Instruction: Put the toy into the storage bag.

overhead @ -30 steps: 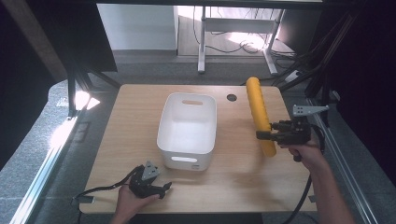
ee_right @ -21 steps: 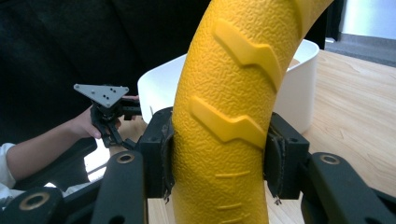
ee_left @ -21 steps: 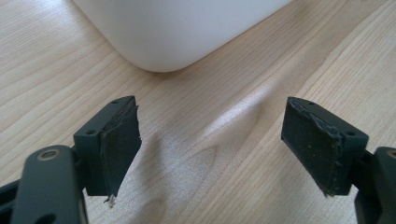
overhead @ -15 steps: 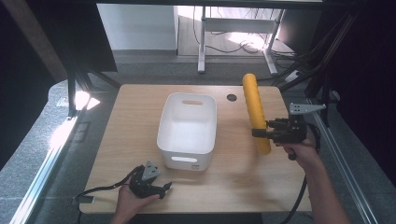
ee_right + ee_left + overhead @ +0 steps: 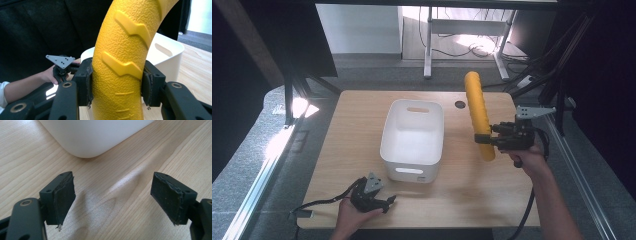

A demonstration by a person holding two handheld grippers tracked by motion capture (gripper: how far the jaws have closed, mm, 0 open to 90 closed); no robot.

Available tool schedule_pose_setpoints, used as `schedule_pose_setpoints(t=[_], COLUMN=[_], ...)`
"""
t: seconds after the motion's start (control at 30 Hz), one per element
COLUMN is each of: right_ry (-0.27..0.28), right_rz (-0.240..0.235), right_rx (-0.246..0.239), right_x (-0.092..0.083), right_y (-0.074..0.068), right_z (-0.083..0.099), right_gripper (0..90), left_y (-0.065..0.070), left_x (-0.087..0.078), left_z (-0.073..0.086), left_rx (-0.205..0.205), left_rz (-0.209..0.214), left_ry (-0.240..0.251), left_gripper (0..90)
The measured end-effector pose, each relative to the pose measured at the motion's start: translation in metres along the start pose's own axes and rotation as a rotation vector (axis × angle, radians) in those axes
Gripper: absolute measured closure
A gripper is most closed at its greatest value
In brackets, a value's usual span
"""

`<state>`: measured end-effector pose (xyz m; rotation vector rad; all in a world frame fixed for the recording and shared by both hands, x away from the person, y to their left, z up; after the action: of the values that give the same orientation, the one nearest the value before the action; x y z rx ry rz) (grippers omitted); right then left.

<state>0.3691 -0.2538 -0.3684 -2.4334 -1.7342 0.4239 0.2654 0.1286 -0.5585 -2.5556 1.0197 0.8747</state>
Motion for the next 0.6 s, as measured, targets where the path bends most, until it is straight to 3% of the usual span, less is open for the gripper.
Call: schedule_pose_setpoints(t=[0.6], right_ry=[0.014], right_rz=[-0.025], right_rx=[-0.046], right_x=[0.025], right_y=[-0.015], right_z=[-0.021], right_gripper=[51.3], left_y=[0.000], left_x=[0.000], left_z=[0.000], left_rx=[-0.005], left_rz=[0.002], left_ry=[0.003], left_gripper=[19.7])
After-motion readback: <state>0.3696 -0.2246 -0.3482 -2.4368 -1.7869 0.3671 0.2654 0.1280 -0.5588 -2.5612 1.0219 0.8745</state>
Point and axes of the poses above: each handheld gripper's, and its own axes: x roughly forward along the jaws, z roughly out of its underside, y roughly to its right, the point moved 4 cm from there along x, roughly forward along the jaws, and after that the axes turned 8 degrees about y, right-handed, at the moved point
